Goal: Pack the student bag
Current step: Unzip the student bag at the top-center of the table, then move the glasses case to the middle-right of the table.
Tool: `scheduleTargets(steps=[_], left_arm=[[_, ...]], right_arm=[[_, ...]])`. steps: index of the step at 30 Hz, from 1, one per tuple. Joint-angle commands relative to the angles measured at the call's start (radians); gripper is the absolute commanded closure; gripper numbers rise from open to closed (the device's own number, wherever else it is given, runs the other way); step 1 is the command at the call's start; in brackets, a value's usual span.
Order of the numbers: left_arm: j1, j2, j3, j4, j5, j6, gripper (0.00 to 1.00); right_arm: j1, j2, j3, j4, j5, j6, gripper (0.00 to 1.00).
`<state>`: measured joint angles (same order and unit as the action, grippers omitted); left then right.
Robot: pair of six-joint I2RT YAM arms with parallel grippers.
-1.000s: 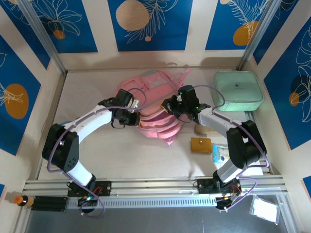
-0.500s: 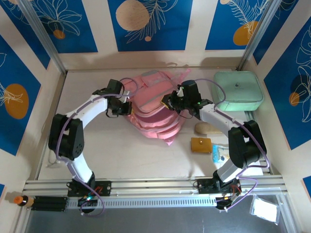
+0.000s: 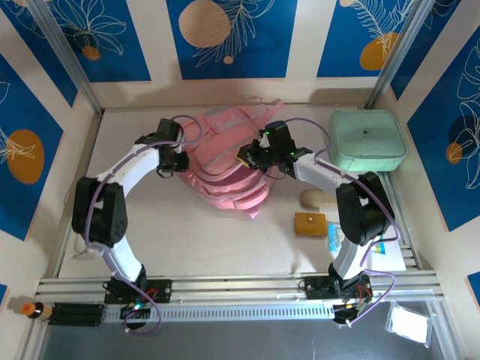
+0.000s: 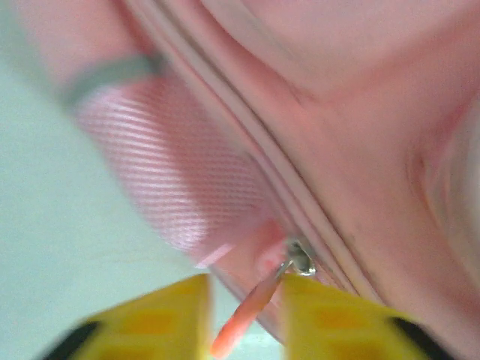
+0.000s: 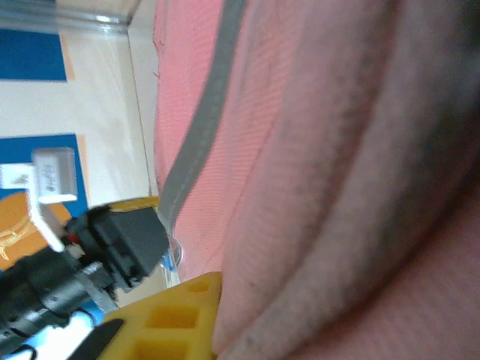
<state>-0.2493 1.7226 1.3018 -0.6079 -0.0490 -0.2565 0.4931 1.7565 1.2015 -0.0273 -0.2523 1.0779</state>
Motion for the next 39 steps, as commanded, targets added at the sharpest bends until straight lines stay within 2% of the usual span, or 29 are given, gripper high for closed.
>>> scheduleTargets(steps=[1, 5, 10, 12, 17, 21, 27, 30, 39], left_arm=[[0.042, -0.112, -0.028, 0.017, -0.203, -0.060, 0.49], [0.041, -0.200, -0.059, -0.012, -0.222, -0.069, 0.35], [0.042, -0.295, -0.088, 0.000, -0.157, -0.043, 0.18], [0.041, -0.322, -0.098, 0.020, -0.109, -0.026, 0.12], [0.041, -0.384, -0.146, 0.113, -0.002, 0.000, 0.01], [0.041, -0.399, -0.161, 0.151, 0.051, -0.001, 0.00], [0.041, -0.380, -0.162, 0.168, 0.107, -0.014, 0.00], [0.041, -0.382, -0.174, 0.181, 0.123, -0.021, 0.00], [0.041, -0.371, -0.171, 0.177, 0.157, -0.019, 0.00]], right_arm=[[0.048, -0.011, 0.051, -0.125, -0.061, -0.105, 0.67], [0.084, -0.114, 0.044, -0.351, 0.223, -0.236, 0.42], [0.060, -0.245, -0.068, -0.494, 0.500, -0.271, 0.29], [0.028, -0.293, -0.128, -0.518, 0.563, -0.247, 0.24], [-0.085, -0.385, -0.270, -0.551, 0.596, -0.128, 0.17], [-0.126, -0.413, -0.340, -0.569, 0.606, -0.020, 0.14], [-0.182, -0.372, -0.355, -0.596, 0.623, 0.077, 0.07], [-0.212, -0.357, -0.359, -0.602, 0.639, 0.103, 0.00], [-0.311, -0.292, -0.341, -0.558, 0.666, 0.060, 0.01]])
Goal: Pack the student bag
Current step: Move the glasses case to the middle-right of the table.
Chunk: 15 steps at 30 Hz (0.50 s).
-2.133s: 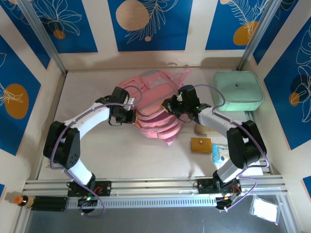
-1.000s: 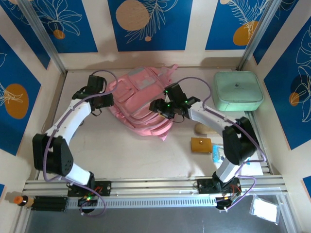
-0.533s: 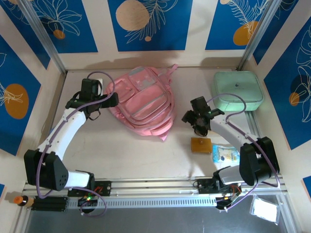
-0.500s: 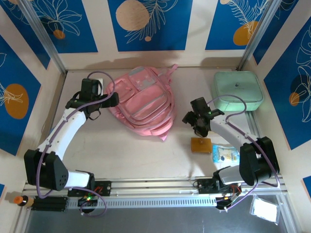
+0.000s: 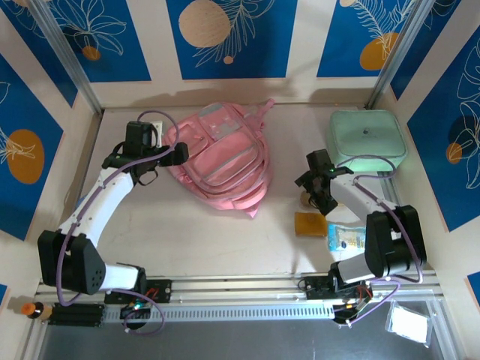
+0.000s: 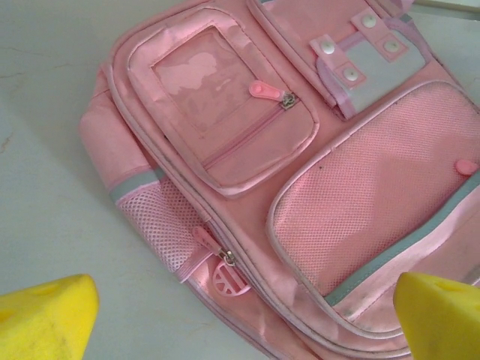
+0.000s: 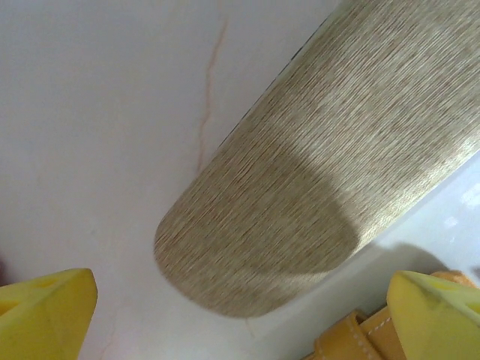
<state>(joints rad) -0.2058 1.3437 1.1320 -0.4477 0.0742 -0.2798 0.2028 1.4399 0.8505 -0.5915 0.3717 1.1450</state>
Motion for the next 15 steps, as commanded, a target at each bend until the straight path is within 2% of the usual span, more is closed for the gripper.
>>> scheduleTargets(steps=[1, 10, 15], left_arm=[[-0.002, 0.010, 0.000, 0.018, 0.036, 0.002, 0.00], [-0.003, 0.011, -0.006, 0.020, 0.033, 0.001, 0.00], [-0.003, 0.017, -0.007, 0.019, 0.041, -0.003, 0.00]], right_arm=[[-0.028, 0.036, 0.014, 0.012, 0.045, -0.014, 0.01], [-0.070, 0.138, 0.042, 0.055, -0.003, -0.052, 0.00], [-0.062, 0.168, 0.053, 0.100, -0.065, -0.083, 0.13]])
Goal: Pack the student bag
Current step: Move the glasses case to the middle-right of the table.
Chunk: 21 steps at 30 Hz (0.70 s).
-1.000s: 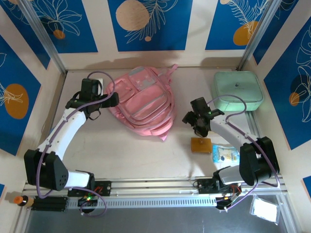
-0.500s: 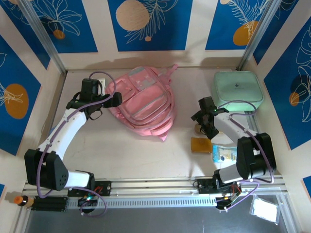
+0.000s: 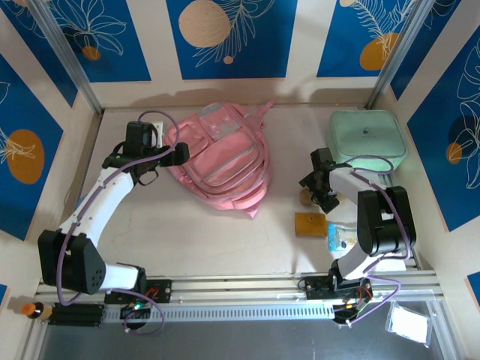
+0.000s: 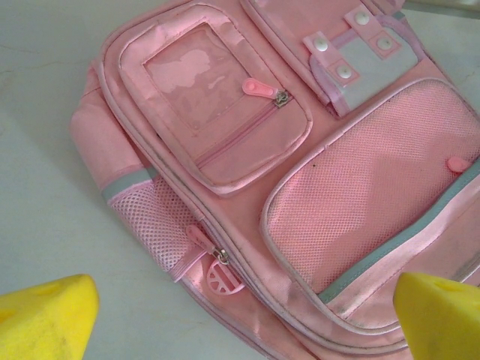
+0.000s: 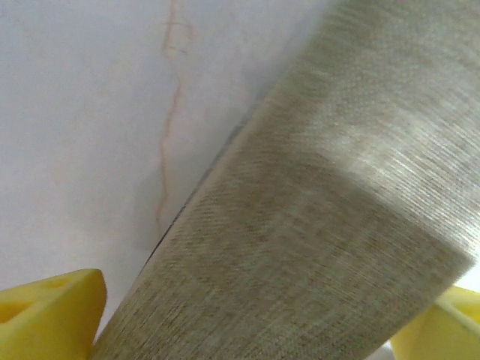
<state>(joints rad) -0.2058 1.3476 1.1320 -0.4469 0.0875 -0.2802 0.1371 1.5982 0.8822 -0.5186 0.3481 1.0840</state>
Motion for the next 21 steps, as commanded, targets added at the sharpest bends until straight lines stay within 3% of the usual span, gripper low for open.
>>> scheduleTargets(steps=[1, 8, 17, 21], left_arm=[[-0.002, 0.013, -0.008, 0.019, 0.027, -0.003, 0.00], [-0.003, 0.002, -0.017, 0.019, 0.021, -0.001, 0.00], [-0.002, 0.010, -0.016, 0.018, 0.054, -0.010, 0.00], [-0.002, 0.022, -0.005, 0.011, 0.104, -0.009, 0.00]], right_arm=[[0.006, 0.012, 0.023, 0.031, -0.044, -0.022, 0.15], [0.039, 0.043, 0.047, 0.029, -0.080, -0.042, 0.32], [0.125, 0.053, 0.089, 0.024, -0.096, -0.125, 0.40], [0.118, 0.071, 0.098, 0.048, -0.135, -0.214, 0.40]])
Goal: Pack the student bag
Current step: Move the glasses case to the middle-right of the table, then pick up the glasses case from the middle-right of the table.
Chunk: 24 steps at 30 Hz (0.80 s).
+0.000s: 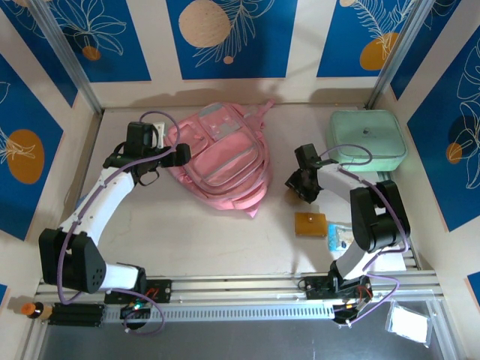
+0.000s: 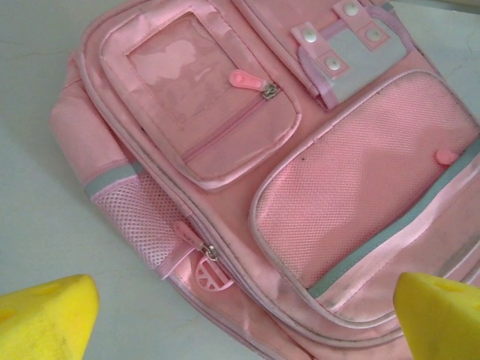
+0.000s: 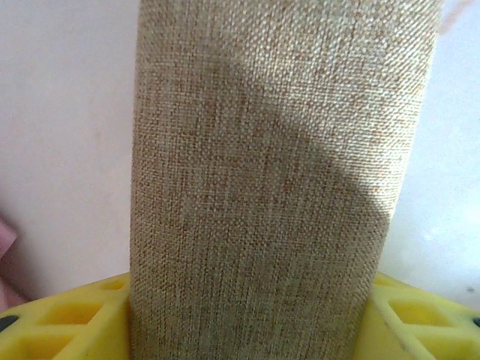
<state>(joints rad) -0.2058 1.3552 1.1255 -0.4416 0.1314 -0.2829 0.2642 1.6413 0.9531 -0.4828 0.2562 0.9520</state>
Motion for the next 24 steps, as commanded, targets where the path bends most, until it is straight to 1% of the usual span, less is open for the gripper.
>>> scheduleTargets(steps=[1, 6, 9, 12, 14, 19, 22, 24], left_arm=[[-0.001, 0.018, 0.005, 0.005, 0.072, -0.007, 0.00], [-0.001, 0.027, 0.010, 0.008, 0.088, -0.013, 0.00], [-0.003, 0.025, 0.008, 0.010, 0.093, -0.016, 0.00], [-0.003, 0.024, 0.006, 0.009, 0.100, -0.018, 0.00], [-0.003, 0.029, 0.006, 0.010, 0.111, -0.018, 0.00], [-0.023, 0.030, -0.006, 0.055, 0.149, -0.022, 0.00], [-0.055, 0.018, -0.019, 0.103, 0.170, -0.025, 0.00], [-0.097, 0.022, -0.020, 0.128, 0.178, -0.001, 0.00]], right_arm=[[-0.016, 0.037, 0.036, 0.006, -0.052, -0.093, 0.39], [-0.018, 0.085, 0.094, -0.049, -0.032, -0.126, 0.24], [-0.017, 0.104, 0.112, -0.067, -0.020, -0.122, 0.22], [-0.012, 0.110, 0.125, -0.078, 0.007, -0.120, 0.23], [-0.009, 0.113, 0.133, -0.079, 0.018, -0.122, 0.26], [-0.009, 0.132, 0.159, -0.092, 0.016, -0.132, 0.40], [-0.011, 0.125, 0.154, -0.089, 0.013, -0.133, 0.51], [-0.011, 0.105, 0.140, -0.069, 0.002, -0.131, 0.54]])
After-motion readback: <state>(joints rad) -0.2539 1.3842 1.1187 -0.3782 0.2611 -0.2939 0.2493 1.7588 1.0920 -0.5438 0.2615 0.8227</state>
